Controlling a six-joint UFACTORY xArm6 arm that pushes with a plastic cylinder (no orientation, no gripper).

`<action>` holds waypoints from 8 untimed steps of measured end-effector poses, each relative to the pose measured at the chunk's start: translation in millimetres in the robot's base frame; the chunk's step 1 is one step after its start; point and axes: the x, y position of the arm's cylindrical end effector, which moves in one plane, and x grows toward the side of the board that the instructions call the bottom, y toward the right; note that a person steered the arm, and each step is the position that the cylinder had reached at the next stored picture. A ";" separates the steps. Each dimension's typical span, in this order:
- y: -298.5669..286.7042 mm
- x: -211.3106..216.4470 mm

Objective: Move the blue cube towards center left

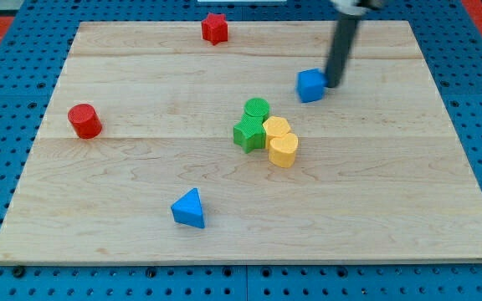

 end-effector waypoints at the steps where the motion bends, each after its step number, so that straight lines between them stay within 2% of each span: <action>1: -94.4 -0.2; 2: -61.6 -9.0; 3: -13.0 4.5; 4: -60.4 27.8; 5: -144.4 25.9; 6: -155.6 11.5; 7: -92.4 10.2; 8: -108.5 51.6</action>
